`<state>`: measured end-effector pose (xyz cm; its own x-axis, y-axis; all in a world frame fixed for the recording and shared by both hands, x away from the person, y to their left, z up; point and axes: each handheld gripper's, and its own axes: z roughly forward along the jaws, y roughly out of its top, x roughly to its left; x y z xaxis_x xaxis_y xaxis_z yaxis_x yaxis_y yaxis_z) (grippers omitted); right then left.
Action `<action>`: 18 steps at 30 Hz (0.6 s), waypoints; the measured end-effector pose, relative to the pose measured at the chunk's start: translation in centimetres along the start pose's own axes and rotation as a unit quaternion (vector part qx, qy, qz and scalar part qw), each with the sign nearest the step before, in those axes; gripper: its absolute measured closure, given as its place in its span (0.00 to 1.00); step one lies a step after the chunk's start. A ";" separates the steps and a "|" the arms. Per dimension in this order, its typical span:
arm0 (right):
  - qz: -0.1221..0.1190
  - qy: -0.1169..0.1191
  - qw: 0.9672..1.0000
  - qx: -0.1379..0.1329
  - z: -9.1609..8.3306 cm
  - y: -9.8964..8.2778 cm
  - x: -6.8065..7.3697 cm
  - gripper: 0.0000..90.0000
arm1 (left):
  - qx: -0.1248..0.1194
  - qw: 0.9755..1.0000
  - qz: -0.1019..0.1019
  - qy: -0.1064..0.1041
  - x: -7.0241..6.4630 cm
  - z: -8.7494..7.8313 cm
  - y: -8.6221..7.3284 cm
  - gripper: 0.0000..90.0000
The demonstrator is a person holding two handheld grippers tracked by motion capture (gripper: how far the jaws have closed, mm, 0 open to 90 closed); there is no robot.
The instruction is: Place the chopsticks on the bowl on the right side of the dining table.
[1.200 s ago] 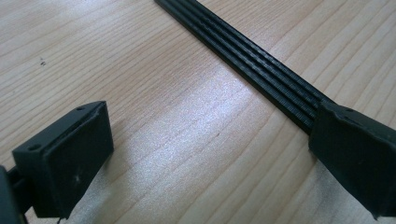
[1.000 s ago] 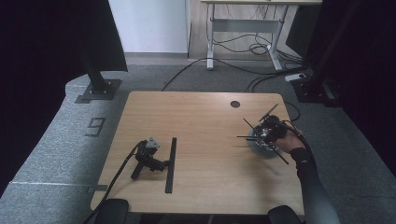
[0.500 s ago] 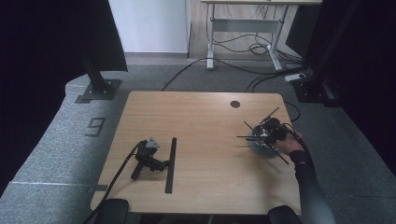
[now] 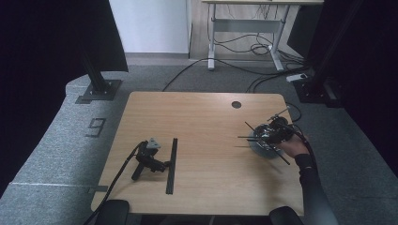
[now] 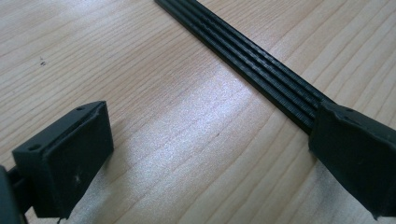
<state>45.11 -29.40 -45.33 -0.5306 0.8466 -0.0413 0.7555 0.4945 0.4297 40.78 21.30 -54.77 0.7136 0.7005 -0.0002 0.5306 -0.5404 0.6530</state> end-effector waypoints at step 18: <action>0.095 -0.057 0.983 -0.146 -0.4 -4.5 -0.2 0.00 | 0.000 1.000 0.002 0.000 0.0 0.0 0.0 0.00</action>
<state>41.61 -31.89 -46.87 -0.3310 0.9432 -0.0295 0.6852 0.2617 0.6797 40.79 21.32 -54.77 0.7154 0.6988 0.0026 0.5281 -0.5430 0.6529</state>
